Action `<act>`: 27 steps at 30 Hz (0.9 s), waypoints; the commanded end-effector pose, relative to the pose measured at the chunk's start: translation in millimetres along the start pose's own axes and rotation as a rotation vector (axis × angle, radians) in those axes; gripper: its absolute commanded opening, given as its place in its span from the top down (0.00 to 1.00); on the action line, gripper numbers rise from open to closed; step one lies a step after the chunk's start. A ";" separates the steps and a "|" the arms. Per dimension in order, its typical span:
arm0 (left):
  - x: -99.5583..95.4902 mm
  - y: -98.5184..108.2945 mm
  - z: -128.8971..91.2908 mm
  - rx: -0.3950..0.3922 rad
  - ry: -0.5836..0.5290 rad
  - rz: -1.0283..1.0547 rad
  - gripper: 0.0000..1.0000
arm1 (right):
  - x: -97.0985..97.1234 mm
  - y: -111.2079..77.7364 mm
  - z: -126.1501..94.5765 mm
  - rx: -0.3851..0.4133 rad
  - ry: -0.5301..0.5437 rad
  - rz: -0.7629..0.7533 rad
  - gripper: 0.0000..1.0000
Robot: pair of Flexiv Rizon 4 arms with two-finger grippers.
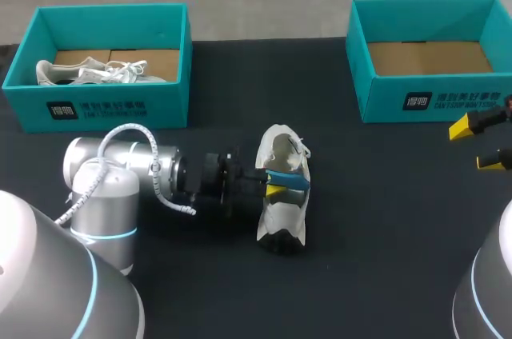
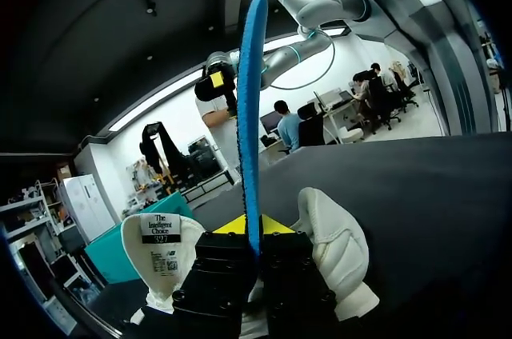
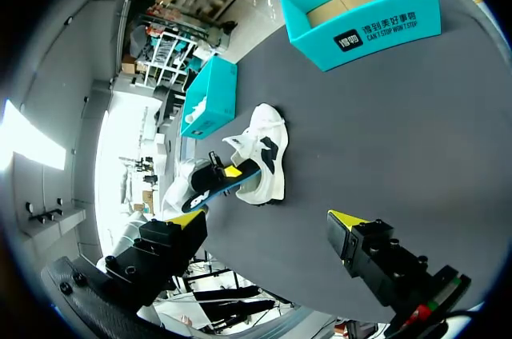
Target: Take the shoe out of the shoebox, open the shoe tongue, remove and reinsert the insole, then place the shoe into the shoebox
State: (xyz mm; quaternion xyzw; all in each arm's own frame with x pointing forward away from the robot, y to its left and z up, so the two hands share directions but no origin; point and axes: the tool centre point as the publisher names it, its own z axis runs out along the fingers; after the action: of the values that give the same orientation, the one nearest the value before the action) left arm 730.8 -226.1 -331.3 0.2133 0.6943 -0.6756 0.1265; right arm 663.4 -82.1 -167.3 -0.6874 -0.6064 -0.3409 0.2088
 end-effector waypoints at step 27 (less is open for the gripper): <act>12.4 -28.5 -17.8 -0.053 0.008 0.025 0.60 | 0.2 -10.1 -3.4 -0.042 -0.003 0.002 0.00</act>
State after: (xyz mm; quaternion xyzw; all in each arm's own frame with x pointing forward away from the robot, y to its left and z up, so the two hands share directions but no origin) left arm 712.6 -209.8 -312.8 0.2233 0.7061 -0.6579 0.1370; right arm 663.3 -82.2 -167.3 -0.6873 -0.6066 -0.3406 0.2089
